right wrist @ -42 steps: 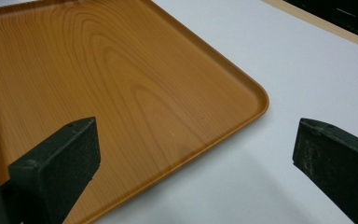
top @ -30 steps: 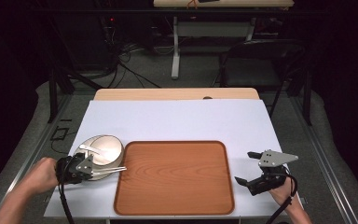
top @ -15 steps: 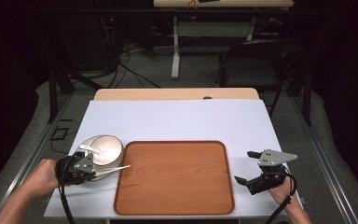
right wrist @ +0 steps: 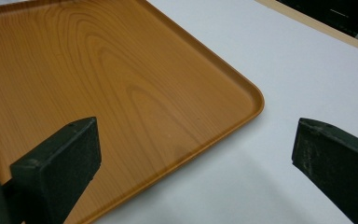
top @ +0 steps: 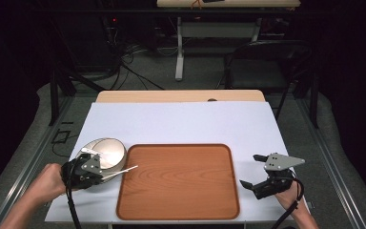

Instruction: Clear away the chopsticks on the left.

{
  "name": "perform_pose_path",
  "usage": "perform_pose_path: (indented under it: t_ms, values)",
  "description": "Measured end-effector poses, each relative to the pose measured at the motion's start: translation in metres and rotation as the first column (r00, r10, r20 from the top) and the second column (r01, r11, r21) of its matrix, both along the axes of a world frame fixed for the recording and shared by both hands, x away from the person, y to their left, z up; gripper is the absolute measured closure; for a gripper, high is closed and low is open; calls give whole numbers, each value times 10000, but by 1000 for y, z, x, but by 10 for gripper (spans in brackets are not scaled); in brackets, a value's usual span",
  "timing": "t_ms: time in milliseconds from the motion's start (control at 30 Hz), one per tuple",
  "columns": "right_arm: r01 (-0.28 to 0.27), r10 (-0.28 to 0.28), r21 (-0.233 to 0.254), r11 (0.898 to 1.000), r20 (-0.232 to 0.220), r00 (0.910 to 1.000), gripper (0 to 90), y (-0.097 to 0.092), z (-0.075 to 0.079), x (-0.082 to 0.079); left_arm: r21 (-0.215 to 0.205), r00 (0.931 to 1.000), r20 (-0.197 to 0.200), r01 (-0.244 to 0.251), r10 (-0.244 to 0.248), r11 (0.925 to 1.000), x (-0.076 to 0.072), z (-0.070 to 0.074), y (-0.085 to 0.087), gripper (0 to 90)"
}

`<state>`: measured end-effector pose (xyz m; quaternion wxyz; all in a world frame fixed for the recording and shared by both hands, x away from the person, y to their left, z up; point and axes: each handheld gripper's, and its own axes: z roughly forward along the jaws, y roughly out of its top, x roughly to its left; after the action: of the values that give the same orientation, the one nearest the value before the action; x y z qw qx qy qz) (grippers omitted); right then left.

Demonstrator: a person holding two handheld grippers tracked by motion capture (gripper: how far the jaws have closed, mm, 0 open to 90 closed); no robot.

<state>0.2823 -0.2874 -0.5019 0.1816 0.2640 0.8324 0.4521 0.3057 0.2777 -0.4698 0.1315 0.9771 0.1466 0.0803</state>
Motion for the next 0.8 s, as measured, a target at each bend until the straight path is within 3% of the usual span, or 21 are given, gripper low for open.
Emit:
perform_pose_path:
  t_ms: [67,400,533,800]
  values:
    - [-1,1,-3,10000,30,10000,7,0,0,0,-162,9999,-25,-130,130,9998,-3,3,-6,847]
    - [67,-67,-46,10000,-9,10000,7,0,0,0,-145,9968,-456,-660,653,9977,-6,7,-28,848]
    - [73,-72,-61,10000,40,10000,7,0,0,-1,-117,9936,-373,-1074,1069,9941,-6,9,-34,848]
    - [154,-154,-87,9998,-28,9999,7,0,-1,0,-516,9851,-548,-1660,1632,9848,-7,14,-43,848]
